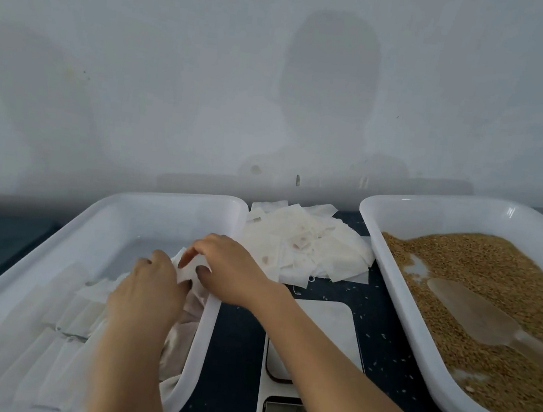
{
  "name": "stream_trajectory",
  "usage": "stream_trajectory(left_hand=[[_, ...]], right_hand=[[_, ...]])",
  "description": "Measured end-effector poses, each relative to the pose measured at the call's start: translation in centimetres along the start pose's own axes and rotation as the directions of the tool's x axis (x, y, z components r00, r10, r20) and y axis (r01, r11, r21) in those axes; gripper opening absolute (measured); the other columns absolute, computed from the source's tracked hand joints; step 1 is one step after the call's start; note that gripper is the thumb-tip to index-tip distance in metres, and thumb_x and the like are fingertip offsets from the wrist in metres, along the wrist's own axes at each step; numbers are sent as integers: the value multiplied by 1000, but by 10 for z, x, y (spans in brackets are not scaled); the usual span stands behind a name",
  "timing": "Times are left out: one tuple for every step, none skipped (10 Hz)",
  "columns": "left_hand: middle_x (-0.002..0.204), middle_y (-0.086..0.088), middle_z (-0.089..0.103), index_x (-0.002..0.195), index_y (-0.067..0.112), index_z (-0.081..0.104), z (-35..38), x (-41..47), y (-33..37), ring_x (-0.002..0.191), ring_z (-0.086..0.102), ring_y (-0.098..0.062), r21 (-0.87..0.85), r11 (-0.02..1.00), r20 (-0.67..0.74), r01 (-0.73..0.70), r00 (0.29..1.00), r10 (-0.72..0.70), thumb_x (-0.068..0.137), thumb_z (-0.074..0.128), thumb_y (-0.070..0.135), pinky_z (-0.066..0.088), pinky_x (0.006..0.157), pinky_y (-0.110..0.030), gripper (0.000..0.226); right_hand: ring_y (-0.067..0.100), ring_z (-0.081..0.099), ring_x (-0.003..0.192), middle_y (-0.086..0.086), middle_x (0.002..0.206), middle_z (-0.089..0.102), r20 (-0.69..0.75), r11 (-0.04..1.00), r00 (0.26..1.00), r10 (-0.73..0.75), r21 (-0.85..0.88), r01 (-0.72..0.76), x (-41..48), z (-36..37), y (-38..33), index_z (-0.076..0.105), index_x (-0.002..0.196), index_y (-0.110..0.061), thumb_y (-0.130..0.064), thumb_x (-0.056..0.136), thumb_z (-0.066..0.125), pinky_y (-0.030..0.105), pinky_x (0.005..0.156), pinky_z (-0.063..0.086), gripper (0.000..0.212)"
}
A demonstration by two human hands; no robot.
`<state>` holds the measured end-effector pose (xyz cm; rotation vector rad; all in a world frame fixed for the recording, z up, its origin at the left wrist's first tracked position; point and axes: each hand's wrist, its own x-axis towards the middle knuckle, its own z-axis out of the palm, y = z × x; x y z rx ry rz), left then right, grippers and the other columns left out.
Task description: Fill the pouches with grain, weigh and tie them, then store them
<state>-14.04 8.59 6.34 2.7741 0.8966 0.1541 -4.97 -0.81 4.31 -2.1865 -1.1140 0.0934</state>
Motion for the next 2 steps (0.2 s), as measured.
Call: stream_trajectory(left_hand=[[131, -13, 50, 134, 10, 41, -5, -3, 2, 119, 53, -34, -10, 1000, -67, 4, 998, -5, 98, 55, 36, 40, 83, -39, 47], [136, -9, 49, 141, 17, 38, -9, -7, 6, 125, 48, -30, 67, 997, -119, -43, 992, 51, 100, 50, 37, 42, 91, -39, 47]], right_hand=[[18, 51, 116, 3, 124, 61, -65, 999, 998, -23, 46, 26, -11, 4, 4, 69, 112, -18, -3, 96, 49, 28, 97, 40, 29], [10, 50, 117, -5, 124, 62, -192, 987, 981, 5, 160, 26, -20, 4, 8, 67, 113, -21, -7, 100, 47, 19, 97, 38, 28]])
